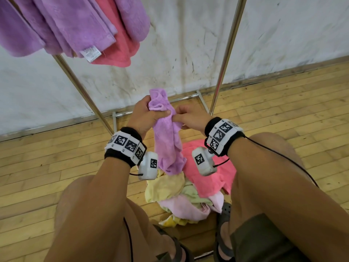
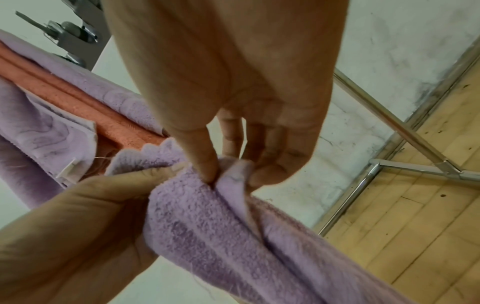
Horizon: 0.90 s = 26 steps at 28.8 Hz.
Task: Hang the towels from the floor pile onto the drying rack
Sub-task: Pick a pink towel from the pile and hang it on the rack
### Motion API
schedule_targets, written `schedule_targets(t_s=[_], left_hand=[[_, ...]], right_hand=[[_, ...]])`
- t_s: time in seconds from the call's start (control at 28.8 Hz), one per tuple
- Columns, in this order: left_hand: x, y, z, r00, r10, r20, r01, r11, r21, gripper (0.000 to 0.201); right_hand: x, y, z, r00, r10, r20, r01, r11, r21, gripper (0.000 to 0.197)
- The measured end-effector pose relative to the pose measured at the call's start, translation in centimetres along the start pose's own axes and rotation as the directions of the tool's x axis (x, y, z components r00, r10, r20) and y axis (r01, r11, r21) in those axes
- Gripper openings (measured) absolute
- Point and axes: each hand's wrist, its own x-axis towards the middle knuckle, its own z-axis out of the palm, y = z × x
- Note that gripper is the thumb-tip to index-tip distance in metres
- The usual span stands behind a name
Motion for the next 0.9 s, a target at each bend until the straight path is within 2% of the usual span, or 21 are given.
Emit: schedule_targets(t_s=[0.1, 0.21, 0.28, 0.38, 0.49, 0.66, 0.9], left_hand=[[0.2, -0.3, -0.2, 0.998, -0.011, -0.055, 0.013, 0.999, 0.032, 0.051], [0.4, -0.7, -0.2, 0.985, -0.054, -0.166, 0.075, 0.99, 0.121, 0.058], [0.6, -1.0, -0.3, 0.978, -0.069, -0.196, 0.11, 0.972, 0.21, 0.05], [0.1, -0.9, -0.1, 0.993, -0.065, -0.094, 0.095, 0.928, 0.361, 0.024], [-0.1, -0.9, 0.1, 0.997, -0.056, -0.048, 0.07, 0.927, 0.367, 0.007], [-0.2, -0.9, 0.3, 0.997, -0.078, 0.003, 0.072, 0.932, 0.355, 0.013], [-0.3, -0.7, 0.9, 0.99, -0.123, 0.07, 0.091, 0.933, 0.347, 0.016]], right_hand=[[0.1, 0.3, -0.2, 0.998, -0.009, -0.059, 0.011, 1.0, 0.026, 0.013], [0.1, 0.2, -0.2, 0.993, -0.044, -0.113, 0.053, 0.995, 0.081, 0.011], [0.0, -0.1, -0.2, 0.988, -0.063, -0.141, 0.078, 0.991, 0.11, 0.011], [-0.2, -0.3, -0.1, 0.988, -0.062, -0.138, 0.082, 0.986, 0.144, 0.01], [0.0, -0.1, 0.1, 0.989, -0.067, -0.132, 0.085, 0.987, 0.136, 0.007], [0.6, 0.5, 0.3, 0.985, -0.058, -0.165, 0.083, 0.986, 0.145, 0.015], [0.7, 0.8, 0.2, 0.989, -0.058, -0.134, 0.078, 0.986, 0.15, 0.017]])
